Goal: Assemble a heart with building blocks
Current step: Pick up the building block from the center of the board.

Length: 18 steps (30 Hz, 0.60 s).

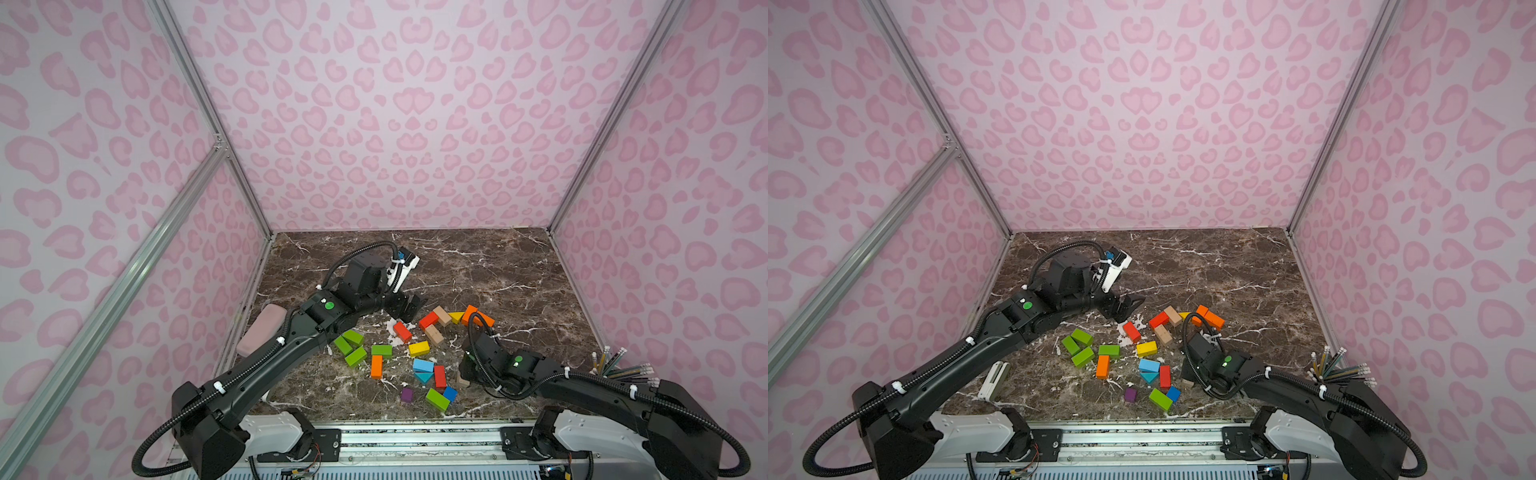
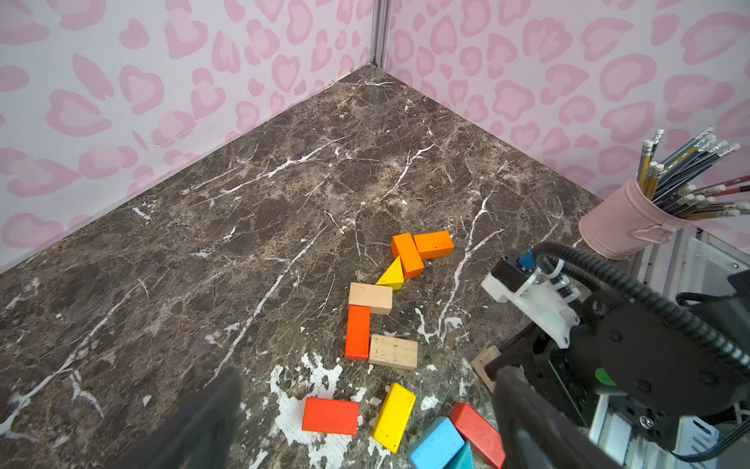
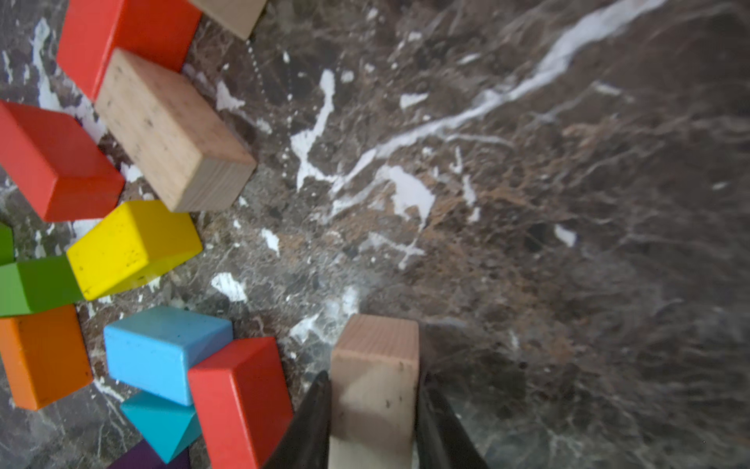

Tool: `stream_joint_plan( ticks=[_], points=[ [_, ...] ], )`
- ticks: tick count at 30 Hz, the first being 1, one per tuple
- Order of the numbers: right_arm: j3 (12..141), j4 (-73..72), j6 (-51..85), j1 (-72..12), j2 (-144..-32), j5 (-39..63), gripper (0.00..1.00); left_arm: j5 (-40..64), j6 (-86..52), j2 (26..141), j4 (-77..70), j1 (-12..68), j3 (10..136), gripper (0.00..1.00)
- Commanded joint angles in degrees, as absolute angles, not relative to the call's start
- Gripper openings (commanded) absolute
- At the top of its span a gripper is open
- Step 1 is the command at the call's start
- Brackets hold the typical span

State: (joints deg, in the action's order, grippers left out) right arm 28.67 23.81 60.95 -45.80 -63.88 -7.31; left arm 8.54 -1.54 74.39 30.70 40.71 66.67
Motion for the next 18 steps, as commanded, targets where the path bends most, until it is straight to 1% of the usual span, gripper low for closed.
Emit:
stream_joint_plan(
  ticks=[1, 5, 11, 18],
  points=[
    [28.65, 24.88, 58.79, -42.67, -63.21, -10.09, 0.27, 8.62, -1.31, 74.15, 28.68, 40.65, 66.96, 0.98],
    [29.13, 23.76, 56.20, -37.42, -62.75, -11.07, 0.28, 8.67, -1.27, 74.10, 28.72, 40.69, 66.97, 0.98],
    [29.14, 19.67, 50.81, -28.48, -63.69, -8.78, 0.28, 8.45, -1.27, 74.01, 28.69, 40.63, 66.96, 0.99],
    [31.39, 18.95, 47.86, -24.28, -67.09, -6.71, 0.28, 8.11, -1.26, 73.50, 28.71, 40.68, 66.88, 0.99]
  ],
)
